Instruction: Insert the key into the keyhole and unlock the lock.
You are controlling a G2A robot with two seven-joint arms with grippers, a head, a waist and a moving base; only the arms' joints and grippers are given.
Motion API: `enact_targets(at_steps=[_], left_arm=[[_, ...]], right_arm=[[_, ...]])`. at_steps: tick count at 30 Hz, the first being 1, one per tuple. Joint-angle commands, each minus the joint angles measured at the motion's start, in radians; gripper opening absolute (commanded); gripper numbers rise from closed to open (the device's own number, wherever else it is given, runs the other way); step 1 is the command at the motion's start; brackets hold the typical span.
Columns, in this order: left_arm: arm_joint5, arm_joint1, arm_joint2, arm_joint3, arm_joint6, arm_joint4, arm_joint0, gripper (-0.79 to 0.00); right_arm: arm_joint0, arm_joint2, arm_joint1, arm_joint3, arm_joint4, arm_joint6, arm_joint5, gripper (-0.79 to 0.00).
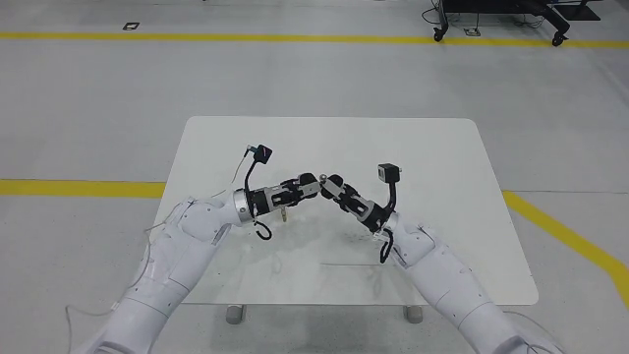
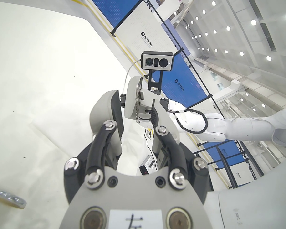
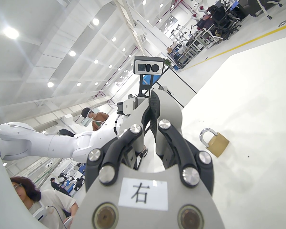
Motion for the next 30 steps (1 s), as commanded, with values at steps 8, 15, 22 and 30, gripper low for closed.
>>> enact_targets(at_steps=[8,15,22,30], left_arm=[[0.001,-0.001,0.01,0.002,-0.002,0.005,-0.004,-0.785],[0.006,-0.001,0.012,0.002,0.007,0.017,-0.005,-0.785],[0.009,0.0,0.012,0.0,0.016,0.026,-0.003,-0.785],[0.009,0.001,0.013,-0.002,0.021,0.034,-0.003,-0.785]], right_arm=[[0.001,0.003,-0.002,0.004,0.002,0.007,0.0,-0.785],[-0.001,0.005,-0.005,0.006,0.004,0.01,0.0,-0.785],[-0.003,0.009,-0.007,0.004,0.003,0.011,0.0,-0.785],[-0.006,0.012,-0.008,0.004,0.005,0.013,0.0,-0.659]])
